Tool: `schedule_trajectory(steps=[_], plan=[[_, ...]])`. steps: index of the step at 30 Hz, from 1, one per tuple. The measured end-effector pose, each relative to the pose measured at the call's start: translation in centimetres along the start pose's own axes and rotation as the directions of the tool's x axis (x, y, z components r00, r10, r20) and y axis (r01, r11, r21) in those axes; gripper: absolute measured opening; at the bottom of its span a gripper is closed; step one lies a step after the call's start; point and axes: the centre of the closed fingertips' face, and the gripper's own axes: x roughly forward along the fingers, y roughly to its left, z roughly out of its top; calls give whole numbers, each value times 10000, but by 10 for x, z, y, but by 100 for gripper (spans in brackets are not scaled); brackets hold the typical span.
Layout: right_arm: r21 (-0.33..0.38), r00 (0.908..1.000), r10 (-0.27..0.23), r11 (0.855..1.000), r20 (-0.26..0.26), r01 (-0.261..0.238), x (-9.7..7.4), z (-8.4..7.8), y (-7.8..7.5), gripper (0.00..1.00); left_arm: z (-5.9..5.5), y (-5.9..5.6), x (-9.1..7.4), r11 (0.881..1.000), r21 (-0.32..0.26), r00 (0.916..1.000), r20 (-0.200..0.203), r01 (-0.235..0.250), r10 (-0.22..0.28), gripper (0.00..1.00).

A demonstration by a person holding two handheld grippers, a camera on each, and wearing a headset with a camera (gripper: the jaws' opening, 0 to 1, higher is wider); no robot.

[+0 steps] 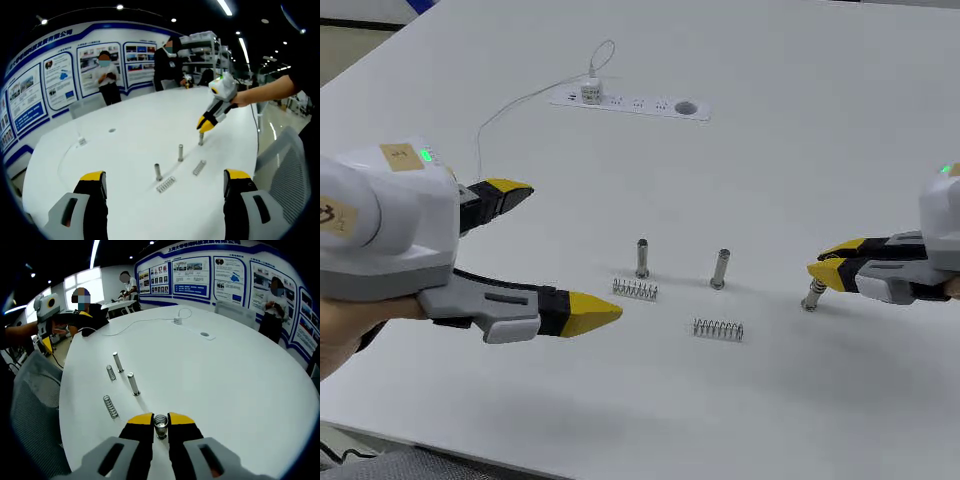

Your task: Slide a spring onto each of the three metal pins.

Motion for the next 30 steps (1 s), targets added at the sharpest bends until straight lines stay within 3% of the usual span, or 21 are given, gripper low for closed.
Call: schedule_trajectory(steps=[8,30], plan=[[-584,10000,25,9983,-79,-30,9,-7,2,11,-1,-1,2,10000,-46,10000,-8,14,-14,99],[-236,9998,-51,9997,-173,47,19,-15,0,11,-6,-6,1,9999,-91,9998,-173,72,-73,98]])
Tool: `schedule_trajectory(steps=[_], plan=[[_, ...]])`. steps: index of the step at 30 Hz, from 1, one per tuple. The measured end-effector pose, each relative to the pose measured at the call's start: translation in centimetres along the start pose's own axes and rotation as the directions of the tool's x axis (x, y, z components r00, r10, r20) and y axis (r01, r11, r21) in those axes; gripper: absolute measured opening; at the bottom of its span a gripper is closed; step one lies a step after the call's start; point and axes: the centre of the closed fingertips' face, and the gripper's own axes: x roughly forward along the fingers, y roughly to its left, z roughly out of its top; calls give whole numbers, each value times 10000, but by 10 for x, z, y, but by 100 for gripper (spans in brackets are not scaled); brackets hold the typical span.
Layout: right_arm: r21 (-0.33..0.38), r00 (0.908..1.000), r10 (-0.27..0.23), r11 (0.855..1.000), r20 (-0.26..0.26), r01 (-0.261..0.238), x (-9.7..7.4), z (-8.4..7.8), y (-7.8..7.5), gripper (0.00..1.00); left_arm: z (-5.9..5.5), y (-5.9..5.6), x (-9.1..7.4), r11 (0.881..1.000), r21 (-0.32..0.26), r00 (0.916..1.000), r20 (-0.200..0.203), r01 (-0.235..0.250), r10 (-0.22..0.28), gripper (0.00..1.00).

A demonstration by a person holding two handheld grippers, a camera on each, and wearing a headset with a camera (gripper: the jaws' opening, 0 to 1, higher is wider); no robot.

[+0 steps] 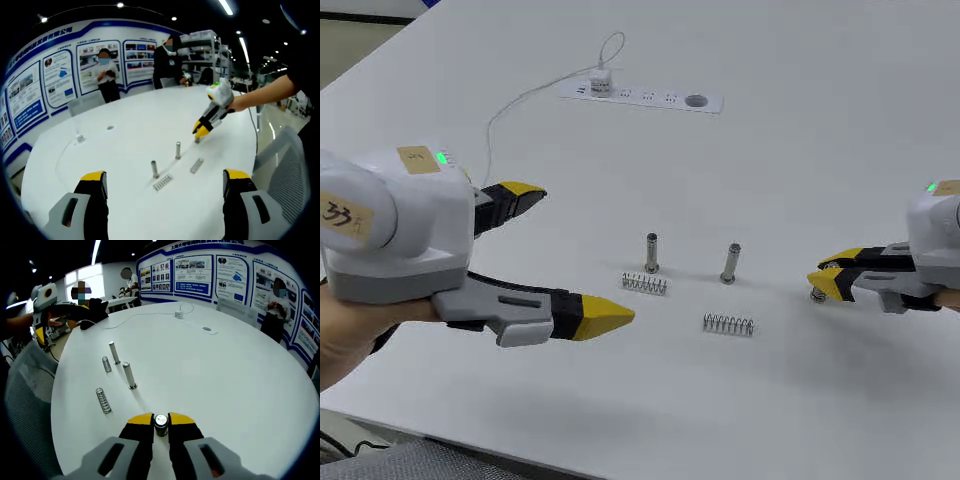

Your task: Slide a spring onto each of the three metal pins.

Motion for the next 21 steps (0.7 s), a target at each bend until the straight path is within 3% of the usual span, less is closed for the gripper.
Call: schedule_trajectory(steps=[21], plan=[[-94,9995,-308,9995,-25,308,-9,4,-2,15,4,-1,-3,10000,15,9999,152,-13,13,98]])
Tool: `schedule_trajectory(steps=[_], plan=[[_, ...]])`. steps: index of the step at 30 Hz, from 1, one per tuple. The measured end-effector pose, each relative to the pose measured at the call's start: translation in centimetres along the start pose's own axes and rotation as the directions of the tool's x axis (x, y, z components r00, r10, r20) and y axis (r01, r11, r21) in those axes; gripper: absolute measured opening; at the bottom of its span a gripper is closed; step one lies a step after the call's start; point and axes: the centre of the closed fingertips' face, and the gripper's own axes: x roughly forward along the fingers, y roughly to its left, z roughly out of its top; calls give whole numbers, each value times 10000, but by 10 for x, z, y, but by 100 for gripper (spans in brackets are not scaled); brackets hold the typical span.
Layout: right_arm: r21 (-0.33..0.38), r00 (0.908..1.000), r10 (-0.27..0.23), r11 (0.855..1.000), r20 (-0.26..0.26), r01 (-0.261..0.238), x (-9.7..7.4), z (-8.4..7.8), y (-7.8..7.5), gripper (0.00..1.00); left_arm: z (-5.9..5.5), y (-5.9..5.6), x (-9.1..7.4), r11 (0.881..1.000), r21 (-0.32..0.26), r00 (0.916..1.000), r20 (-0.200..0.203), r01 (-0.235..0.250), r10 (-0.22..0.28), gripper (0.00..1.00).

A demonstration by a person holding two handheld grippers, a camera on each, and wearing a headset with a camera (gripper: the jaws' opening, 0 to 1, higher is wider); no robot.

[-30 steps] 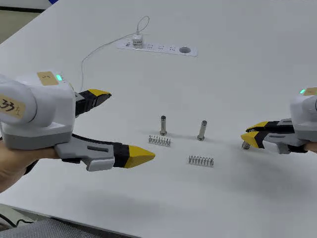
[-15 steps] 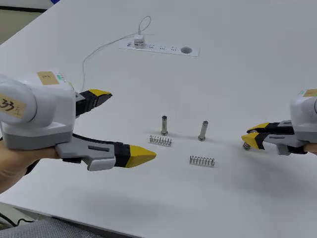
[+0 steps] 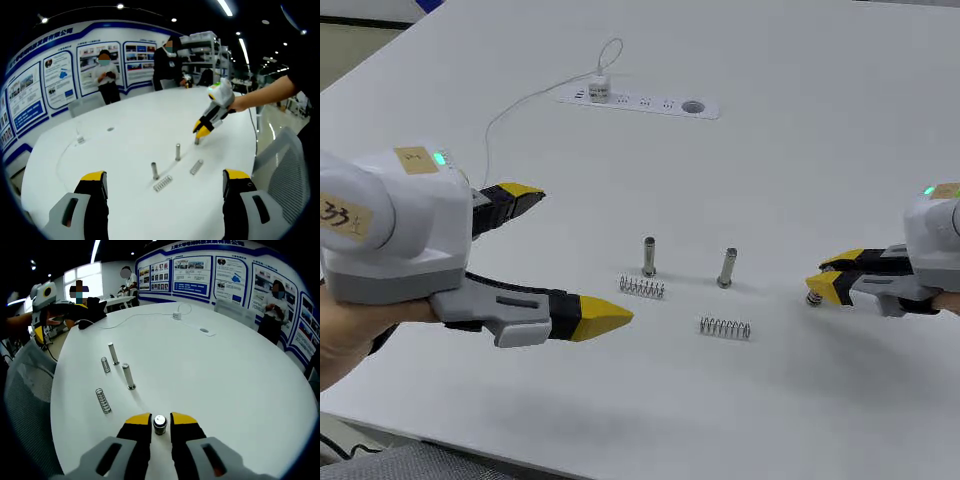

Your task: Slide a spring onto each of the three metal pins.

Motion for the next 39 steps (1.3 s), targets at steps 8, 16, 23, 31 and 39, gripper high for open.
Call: schedule_trajectory(steps=[8,16,23,31,39], plan=[[-635,9993,-343,9974,115,350,-11,9,1,17,3,-1,0,10000,-57,9999,131,-41,42,98],[-783,9989,-213,9966,411,244,-20,24,6,18,7,-5,0,10000,25,9998,205,28,-29,98],[-836,9986,203,9964,487,-161,-16,29,24,18,6,-3,-4,9999,87,9999,162,-55,53,97],[-1197,9963,844,9894,177,-817,-3,26,48,18,1,-3,-9,9999,23,9999,89,-136,136,97],[-1086,9928,1196,9870,45,-1184,7,17,64,19,3,-2,-8,9999,46,9998,124,-136,136,97]])
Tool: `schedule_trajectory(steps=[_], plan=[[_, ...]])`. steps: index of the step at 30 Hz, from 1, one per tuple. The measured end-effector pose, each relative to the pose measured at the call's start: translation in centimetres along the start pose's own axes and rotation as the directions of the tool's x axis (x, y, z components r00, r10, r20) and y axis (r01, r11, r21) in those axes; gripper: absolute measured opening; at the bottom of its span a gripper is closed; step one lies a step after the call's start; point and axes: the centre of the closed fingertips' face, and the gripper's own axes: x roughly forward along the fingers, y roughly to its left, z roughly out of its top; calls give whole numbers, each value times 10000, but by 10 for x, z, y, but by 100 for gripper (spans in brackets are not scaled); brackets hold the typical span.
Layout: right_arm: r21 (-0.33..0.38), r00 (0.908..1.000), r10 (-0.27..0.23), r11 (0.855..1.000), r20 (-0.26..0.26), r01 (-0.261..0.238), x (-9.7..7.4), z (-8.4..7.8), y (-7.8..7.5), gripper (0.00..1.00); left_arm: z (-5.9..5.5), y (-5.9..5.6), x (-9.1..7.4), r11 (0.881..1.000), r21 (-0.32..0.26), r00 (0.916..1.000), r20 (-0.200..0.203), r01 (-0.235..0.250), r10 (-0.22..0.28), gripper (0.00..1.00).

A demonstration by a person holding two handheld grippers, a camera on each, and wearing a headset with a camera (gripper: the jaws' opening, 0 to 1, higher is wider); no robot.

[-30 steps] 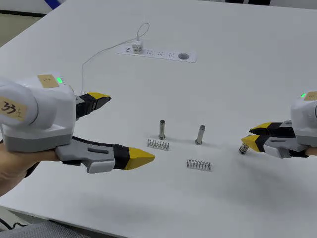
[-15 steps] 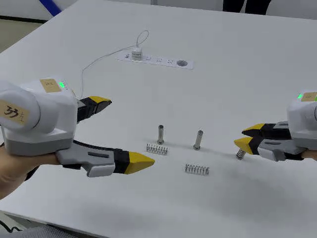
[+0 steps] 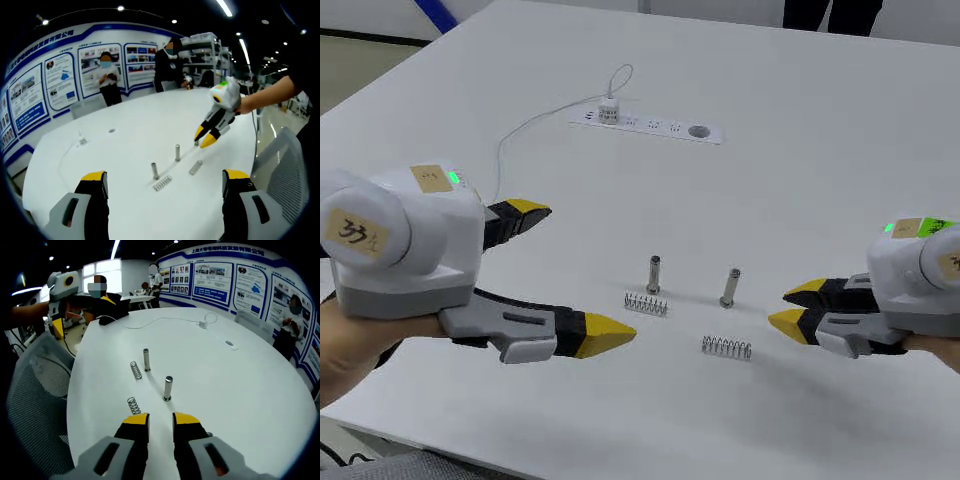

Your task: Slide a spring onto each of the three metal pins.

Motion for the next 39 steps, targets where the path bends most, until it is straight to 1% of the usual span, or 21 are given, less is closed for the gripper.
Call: schedule_trajectory(steps=[2,4,7,9,14,16,19,24,27,31,32,33,35,37,39], plan=[[-17,9999,159,9999,-66,-159,3,-2,7,19,0,0,0,10000,-19,10000,1,-5,5,97],[-24,9996,244,9997,-127,-244,6,-4,11,19,-1,0,0,10000,-20,10000,-31,-4,4,97],[-5,9989,432,9991,-184,-432,12,-8,15,19,-5,-1,0,10000,-44,9999,-124,13,-13,97],[12,9983,540,9985,-213,-540,15,-9,19,19,-10,-2,0,10000,2,9996,-294,22,-22,97],[-42,9965,767,9970,-330,-769,22,-13,24,19,-16,-4,0,10000,29,9989,-464,61,-60,97],[-158,9947,926,9955,-441,-934,25,-15,28,19,-18,-3,0,10000,32,9986,-520,18,-16,97],[-446,9920,1060,9930,-684,-1092,31,-22,30,19,-21,-2,-1,10000,-28,9982,-597,-34,33,96],[-598,9901,1195,9905,-742,-1240,37,-25,32,19,-26,-1,-2,9999,-69,9971,-756,-81,75,96],[-697,9891,1251,9890,-782,-1306,40,-27,32,19,-29,-2,-1,10000,-39,9959,-900,-25,21,96],[-846,9867,1384,9857,-856,-1456,42,-30,34,19,-29,-3,2,10000,-91,9958,-912,23,-31,96],[-835,9866,1452,9850,-743,-1512,42,-29,36,18,-28,-4,3,9999,-117,9961,-882,46,-57,96],[-855,9858,1487,9842,-780,-1552,42,-30,36,18,-27,-4,4,9999,-112,9961,-879,61,-70,96],[-882,9858,1531,9834,-684,-1588,42,-29,37,18,-28,-6,6,9999,-69,9958,-913,112,-117,96],[-712,9843,1682,9826,-531,-1717,43,-29,39,16,-28,-7,8,9998,-78,9955,-929,166,-173,95],[-787,9853,1646,9827,-462,-1679,43,-28,39,14,-28,-9,9,9997,-92,9955,-925,222,-229,95]])
